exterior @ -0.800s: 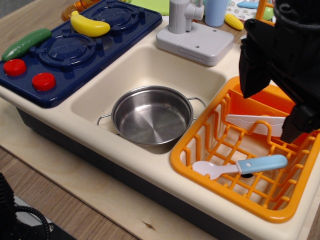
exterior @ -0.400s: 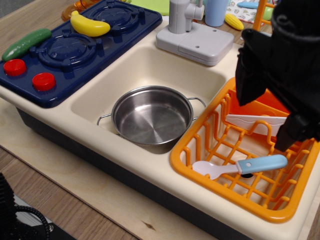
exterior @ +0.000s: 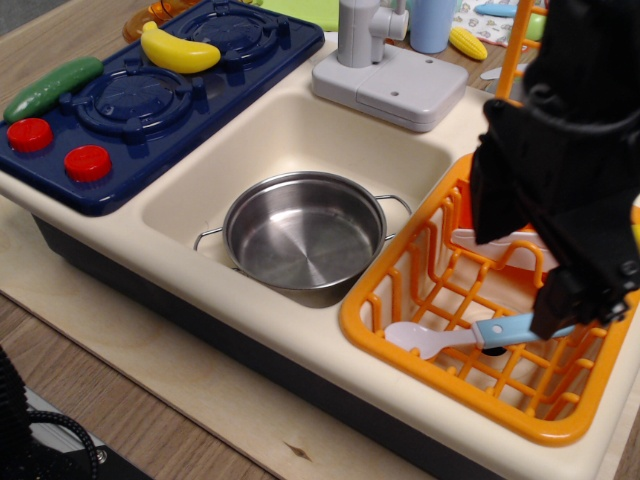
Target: Put spoon into pan
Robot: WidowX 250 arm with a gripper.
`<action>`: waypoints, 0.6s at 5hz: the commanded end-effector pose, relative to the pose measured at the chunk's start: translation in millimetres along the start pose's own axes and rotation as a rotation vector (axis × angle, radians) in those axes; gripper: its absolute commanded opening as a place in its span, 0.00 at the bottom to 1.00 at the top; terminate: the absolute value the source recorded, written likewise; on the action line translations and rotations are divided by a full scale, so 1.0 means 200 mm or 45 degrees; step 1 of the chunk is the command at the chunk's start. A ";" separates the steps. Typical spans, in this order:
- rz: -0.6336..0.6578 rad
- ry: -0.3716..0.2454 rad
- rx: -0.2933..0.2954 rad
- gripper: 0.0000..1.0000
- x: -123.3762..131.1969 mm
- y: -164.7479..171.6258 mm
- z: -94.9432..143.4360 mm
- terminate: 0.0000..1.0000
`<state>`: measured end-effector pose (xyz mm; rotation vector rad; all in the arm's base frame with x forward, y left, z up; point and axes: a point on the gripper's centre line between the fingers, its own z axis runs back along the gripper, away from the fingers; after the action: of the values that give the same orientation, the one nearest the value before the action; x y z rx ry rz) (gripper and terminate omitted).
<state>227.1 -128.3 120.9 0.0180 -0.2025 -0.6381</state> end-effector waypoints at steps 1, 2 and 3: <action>-0.055 -0.082 -0.012 1.00 -0.01 -0.01 -0.01 0.00; -0.037 -0.127 -0.050 1.00 -0.02 0.01 -0.06 0.00; -0.028 -0.147 -0.080 1.00 -0.02 0.02 -0.11 0.00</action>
<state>229.2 -123.4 87.9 -0.0954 -0.2605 -0.6624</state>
